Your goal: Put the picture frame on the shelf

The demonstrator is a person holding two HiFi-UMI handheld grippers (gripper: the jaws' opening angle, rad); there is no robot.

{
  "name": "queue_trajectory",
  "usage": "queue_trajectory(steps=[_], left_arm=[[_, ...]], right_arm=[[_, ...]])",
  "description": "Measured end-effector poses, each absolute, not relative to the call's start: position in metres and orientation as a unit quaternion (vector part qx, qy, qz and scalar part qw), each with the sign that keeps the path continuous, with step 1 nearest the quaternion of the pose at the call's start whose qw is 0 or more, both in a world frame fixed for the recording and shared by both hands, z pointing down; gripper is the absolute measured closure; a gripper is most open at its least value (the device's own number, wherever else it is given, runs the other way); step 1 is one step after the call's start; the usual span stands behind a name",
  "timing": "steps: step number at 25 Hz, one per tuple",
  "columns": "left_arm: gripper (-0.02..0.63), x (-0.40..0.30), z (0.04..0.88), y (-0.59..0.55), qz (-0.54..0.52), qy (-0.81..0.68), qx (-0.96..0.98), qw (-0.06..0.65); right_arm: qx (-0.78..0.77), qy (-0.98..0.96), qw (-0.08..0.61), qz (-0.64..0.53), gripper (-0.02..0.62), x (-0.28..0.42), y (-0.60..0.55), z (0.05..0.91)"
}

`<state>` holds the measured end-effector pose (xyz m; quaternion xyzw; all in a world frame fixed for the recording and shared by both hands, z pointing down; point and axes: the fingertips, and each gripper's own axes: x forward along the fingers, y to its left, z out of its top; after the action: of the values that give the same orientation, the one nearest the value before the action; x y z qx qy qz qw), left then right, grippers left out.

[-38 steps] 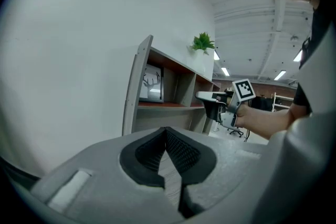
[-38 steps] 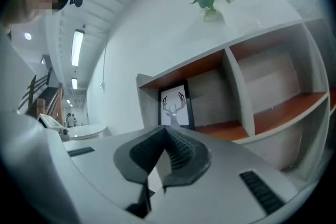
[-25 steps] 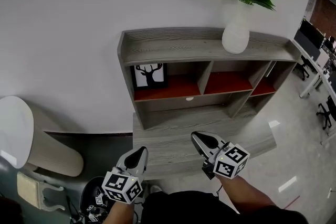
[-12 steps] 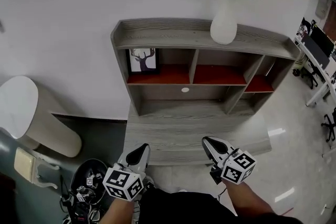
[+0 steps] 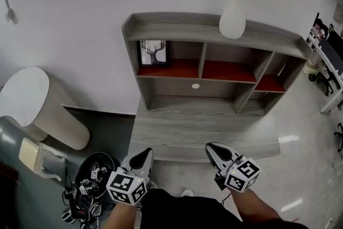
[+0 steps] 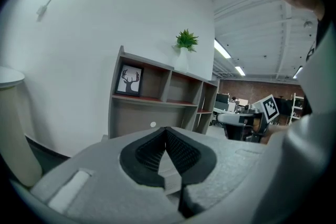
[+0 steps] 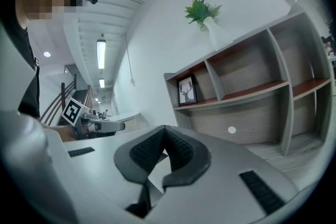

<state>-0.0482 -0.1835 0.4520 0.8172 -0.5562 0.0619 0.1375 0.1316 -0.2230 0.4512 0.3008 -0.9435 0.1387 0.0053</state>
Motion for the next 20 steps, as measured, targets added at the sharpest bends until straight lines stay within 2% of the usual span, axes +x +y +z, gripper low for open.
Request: queue_trajectory(steps=[20], left_arm=[[0.597, -0.106, 0.434, -0.214, 0.075, -0.51, 0.849, 0.115]], right_arm=[[0.349, -0.928, 0.009, 0.125, 0.581, 0.062, -0.229, 0.438]])
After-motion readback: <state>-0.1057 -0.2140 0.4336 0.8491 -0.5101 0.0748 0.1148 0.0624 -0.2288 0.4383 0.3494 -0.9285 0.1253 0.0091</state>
